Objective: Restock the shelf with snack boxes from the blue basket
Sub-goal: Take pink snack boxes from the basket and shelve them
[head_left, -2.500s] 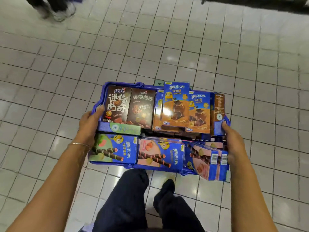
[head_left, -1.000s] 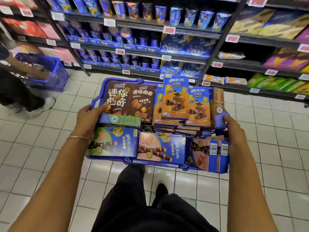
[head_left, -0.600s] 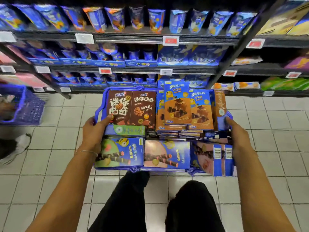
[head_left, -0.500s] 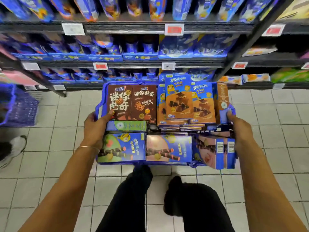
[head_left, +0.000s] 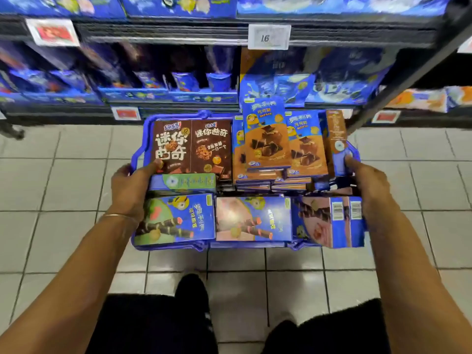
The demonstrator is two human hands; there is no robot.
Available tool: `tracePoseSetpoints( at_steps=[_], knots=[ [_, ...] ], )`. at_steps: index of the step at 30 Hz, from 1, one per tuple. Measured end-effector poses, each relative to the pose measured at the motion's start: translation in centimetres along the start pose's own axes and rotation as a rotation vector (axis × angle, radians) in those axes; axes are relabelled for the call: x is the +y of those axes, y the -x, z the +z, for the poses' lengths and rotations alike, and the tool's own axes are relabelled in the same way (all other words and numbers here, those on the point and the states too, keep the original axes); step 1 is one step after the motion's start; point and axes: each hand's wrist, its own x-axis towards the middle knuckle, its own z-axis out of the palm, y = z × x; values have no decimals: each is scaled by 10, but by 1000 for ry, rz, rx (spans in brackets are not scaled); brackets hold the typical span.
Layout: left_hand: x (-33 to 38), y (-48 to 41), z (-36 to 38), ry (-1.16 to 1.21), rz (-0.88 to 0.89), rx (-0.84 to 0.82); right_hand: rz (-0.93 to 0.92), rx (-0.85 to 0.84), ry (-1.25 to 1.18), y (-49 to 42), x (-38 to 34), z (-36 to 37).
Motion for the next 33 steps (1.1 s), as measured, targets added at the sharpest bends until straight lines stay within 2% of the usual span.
tracePoseSetpoints(
  at_steps=[6, 10, 17, 28, 31, 33],
  knots=[
    [-28, -48, 41, -20, 56, -8, -93, -15, -7, -62, 36, 22],
    [-30, -62, 46, -17, 61, -6, -85, -71, -32, -79, 35, 26],
    [-19, -51, 51, -12, 1, 5, -76, -3, 38, -81, 25, 37],
    [-18, -60, 54, -53, -20, 6, -69, -47, 11, -89, 29, 37],
    [-17, -57, 52, -159, 11, 39, -73, -79, -12, -87, 30, 34],
    [-18, -51, 51, -409, 97, 148, -77, -130, -11, -86, 30, 29]
  ],
)
